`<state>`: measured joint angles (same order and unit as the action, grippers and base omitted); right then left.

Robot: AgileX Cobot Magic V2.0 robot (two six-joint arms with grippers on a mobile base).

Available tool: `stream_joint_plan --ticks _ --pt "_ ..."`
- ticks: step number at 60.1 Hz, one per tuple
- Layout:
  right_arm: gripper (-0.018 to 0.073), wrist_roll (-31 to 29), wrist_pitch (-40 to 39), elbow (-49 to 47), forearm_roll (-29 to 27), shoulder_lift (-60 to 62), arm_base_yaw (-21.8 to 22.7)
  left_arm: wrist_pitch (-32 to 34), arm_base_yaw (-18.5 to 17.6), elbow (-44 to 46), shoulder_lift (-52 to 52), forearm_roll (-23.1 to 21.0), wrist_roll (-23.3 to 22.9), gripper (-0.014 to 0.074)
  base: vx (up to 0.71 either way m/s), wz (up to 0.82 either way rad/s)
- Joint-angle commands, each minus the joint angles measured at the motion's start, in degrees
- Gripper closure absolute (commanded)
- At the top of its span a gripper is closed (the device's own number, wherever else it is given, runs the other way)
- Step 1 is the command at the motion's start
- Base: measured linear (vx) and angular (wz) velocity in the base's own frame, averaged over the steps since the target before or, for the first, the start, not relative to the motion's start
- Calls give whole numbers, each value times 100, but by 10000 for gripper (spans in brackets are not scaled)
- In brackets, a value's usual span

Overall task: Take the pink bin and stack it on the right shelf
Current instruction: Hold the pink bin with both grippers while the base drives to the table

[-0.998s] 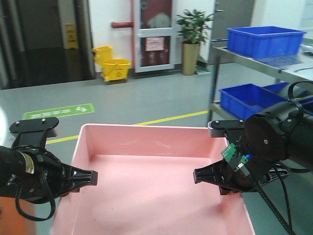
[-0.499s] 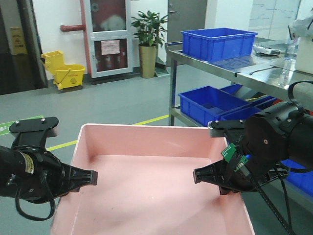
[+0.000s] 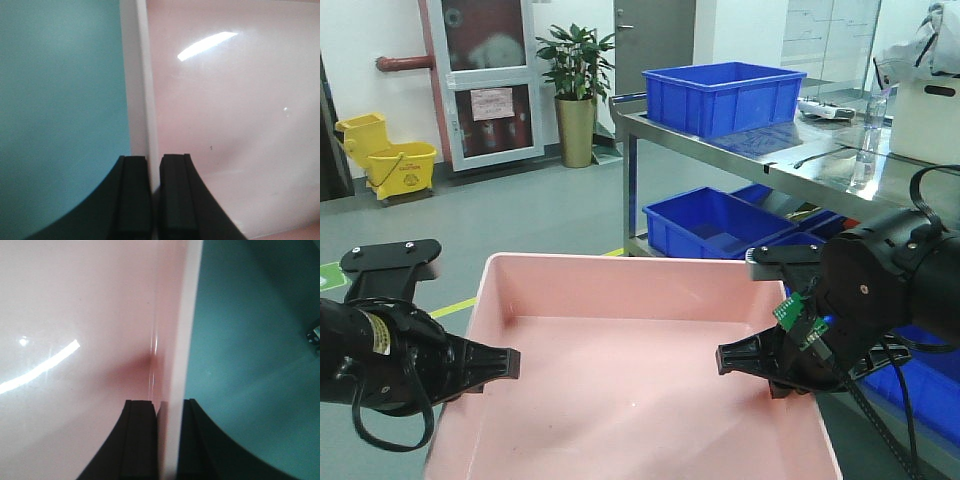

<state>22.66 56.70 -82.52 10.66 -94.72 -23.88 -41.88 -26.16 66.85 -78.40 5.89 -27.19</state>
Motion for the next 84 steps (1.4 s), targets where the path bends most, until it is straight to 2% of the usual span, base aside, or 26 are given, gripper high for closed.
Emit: stream_joint_plan --ticks 1,84 --pt "475 -102 -307 -159 128 279 -10 648 -63 191 226 -129 3 575 34 -10" --pt "475 -102 -312 -159 144 279 -10 653 -63 191 226 -129 3 575 37 -3"
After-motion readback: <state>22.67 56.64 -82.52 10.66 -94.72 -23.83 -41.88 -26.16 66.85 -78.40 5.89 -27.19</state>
